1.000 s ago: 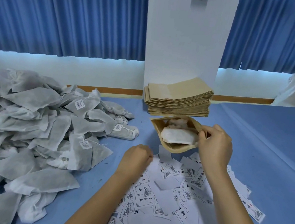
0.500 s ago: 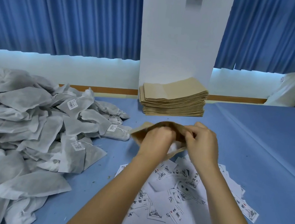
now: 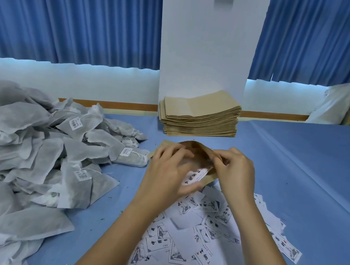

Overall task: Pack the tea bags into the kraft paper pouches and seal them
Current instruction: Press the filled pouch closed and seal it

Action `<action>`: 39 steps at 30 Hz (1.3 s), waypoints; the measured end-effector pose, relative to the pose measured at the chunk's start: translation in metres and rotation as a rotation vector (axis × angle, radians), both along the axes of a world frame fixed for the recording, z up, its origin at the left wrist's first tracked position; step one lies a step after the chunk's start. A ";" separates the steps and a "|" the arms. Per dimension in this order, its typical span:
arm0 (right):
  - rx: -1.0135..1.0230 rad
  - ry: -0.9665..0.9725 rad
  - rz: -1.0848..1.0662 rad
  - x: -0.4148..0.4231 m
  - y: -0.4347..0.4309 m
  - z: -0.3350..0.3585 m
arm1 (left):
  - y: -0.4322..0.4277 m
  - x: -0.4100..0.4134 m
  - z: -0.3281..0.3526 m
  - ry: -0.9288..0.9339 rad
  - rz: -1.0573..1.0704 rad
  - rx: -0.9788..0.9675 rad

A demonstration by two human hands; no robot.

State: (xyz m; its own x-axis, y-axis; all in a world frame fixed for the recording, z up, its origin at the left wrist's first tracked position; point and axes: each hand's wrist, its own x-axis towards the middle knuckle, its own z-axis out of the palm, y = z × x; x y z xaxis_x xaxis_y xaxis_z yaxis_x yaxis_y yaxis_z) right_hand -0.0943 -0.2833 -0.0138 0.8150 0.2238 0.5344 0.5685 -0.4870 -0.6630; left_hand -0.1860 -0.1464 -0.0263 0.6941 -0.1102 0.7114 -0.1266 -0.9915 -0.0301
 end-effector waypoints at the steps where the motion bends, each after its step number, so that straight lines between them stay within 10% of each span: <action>1: 0.012 0.020 0.017 0.000 0.000 -0.001 | 0.004 -0.002 -0.006 0.104 0.014 0.057; 11: 0.238 0.247 0.095 0.008 -0.009 -0.005 | 0.006 0.006 -0.049 -0.028 -0.134 0.137; 18: 0.092 0.271 0.211 0.010 -0.011 -0.007 | 0.007 0.011 -0.055 0.264 0.326 0.077; 23: 0.148 0.143 0.115 0.013 -0.010 -0.011 | 0.018 0.004 -0.054 -0.051 0.011 0.057; 28: 0.316 0.340 0.086 0.012 -0.017 -0.019 | 0.019 0.003 -0.039 -0.236 0.275 -0.932; 33: 0.393 0.623 0.270 0.006 -0.021 -0.024 | 0.030 0.012 -0.034 0.457 0.034 -2.110; 39: 0.636 0.884 0.081 0.006 -0.023 -0.042 | 0.037 0.014 -0.047 0.327 0.075 -2.183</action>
State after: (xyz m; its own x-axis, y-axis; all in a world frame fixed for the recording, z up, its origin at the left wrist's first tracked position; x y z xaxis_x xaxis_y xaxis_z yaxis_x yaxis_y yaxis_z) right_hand -0.0886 -0.3063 -0.0554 0.9633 0.1840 -0.1955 -0.2173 0.1068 -0.9702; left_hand -0.1719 -0.1093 -0.0736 0.7440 0.4890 -0.4554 0.1349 0.5575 0.8191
